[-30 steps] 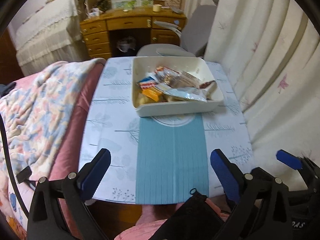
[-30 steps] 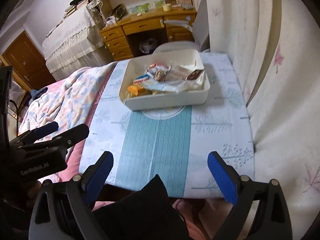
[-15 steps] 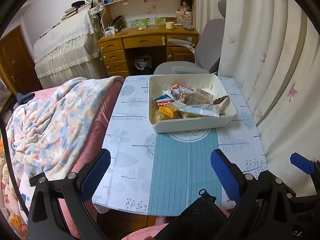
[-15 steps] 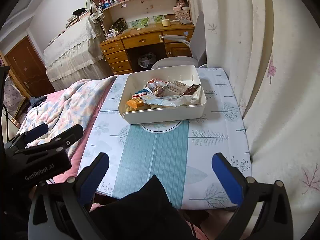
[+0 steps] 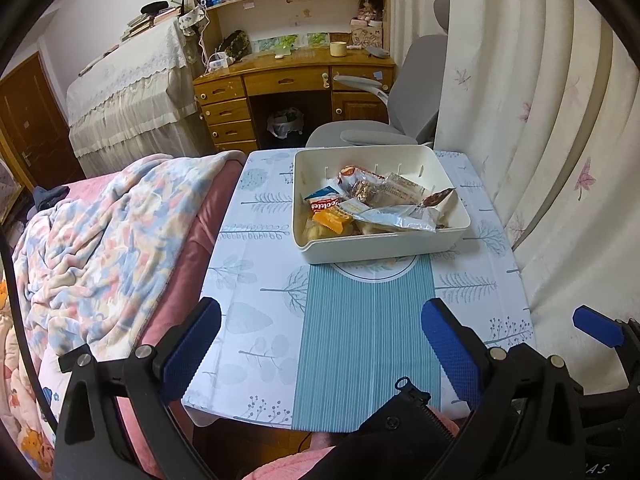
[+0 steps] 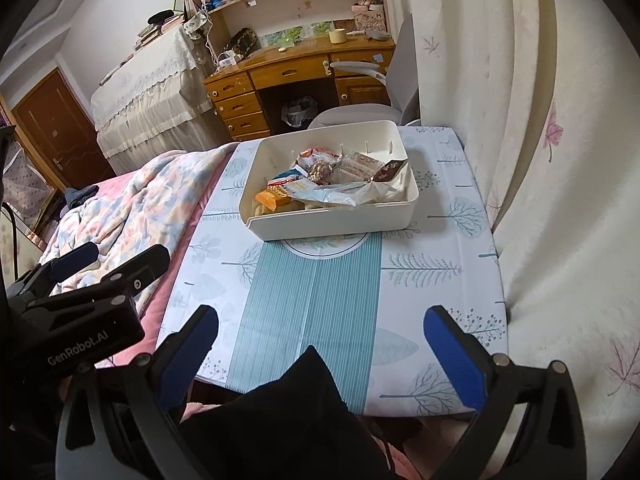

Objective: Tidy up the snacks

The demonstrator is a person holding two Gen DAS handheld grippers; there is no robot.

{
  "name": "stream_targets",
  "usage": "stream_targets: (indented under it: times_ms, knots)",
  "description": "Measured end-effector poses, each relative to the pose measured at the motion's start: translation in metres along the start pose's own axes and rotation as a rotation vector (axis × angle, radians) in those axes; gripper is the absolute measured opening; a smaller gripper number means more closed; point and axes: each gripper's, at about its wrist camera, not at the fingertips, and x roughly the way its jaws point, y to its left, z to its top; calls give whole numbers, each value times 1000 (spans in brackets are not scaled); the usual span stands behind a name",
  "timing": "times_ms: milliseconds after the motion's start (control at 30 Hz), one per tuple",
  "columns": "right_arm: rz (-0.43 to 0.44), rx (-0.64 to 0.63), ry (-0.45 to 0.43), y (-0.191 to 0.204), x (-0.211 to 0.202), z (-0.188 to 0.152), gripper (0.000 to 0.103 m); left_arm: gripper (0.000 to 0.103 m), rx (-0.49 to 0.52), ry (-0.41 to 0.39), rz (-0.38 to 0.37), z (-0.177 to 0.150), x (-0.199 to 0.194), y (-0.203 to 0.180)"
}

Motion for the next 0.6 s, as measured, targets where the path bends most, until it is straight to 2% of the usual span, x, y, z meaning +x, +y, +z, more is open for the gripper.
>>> stream_targets:
  times_ms: [600]
  knots:
    - [15,-10,12,-1,4,2,103,100,-7,14,7,-4,5,-3]
